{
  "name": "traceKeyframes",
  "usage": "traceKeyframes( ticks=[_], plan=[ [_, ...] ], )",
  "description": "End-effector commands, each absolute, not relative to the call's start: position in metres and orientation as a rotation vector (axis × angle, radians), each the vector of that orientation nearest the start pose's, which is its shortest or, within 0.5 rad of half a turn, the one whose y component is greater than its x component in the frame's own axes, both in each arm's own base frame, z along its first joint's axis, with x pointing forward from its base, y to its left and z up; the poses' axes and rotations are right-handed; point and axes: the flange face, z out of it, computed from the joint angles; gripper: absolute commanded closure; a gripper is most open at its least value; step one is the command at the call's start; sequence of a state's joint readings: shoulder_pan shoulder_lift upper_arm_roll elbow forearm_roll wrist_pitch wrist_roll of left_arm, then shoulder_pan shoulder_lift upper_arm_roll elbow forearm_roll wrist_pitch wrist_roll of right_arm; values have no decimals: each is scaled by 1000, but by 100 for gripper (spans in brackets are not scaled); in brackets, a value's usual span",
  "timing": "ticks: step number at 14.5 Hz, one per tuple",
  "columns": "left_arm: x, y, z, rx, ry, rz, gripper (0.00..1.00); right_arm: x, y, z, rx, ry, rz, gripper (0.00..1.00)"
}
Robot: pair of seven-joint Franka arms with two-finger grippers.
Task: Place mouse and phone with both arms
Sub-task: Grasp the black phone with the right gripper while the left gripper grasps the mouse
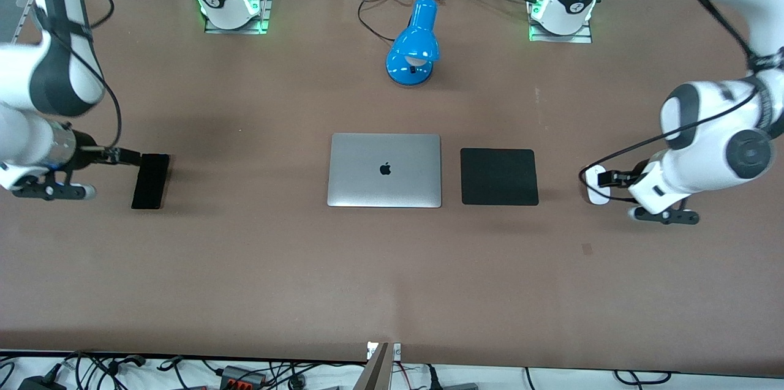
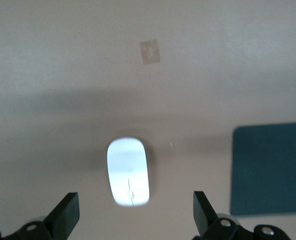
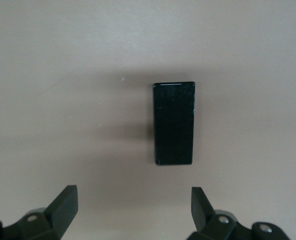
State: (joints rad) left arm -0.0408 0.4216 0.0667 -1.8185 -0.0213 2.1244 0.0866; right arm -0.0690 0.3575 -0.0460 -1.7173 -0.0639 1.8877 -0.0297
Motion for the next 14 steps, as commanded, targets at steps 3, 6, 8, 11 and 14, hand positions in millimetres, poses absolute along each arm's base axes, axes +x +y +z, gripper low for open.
traceKeyframes(
  ticks=[3, 6, 8, 11, 14],
  plan=[
    [594, 24, 243, -3132, 85, 28, 0, 616, -117, 269, -3184, 188, 279, 0],
    [578, 31, 218, -3129, 46, -22, 0, 606, -136, 221, -3182, 235, 218, 0],
    [565, 32, 192, -3118, 40, -114, 0, 605, -135, 216, -3179, 235, 219, 0],
    [558, 32, 179, -3110, 60, -164, 0, 600, -138, 193, -3165, 251, 269, 0],
    [551, 31, 169, -3113, 62, -131, 22, 597, -139, 177, -3153, 262, 301, 0]
  ],
)
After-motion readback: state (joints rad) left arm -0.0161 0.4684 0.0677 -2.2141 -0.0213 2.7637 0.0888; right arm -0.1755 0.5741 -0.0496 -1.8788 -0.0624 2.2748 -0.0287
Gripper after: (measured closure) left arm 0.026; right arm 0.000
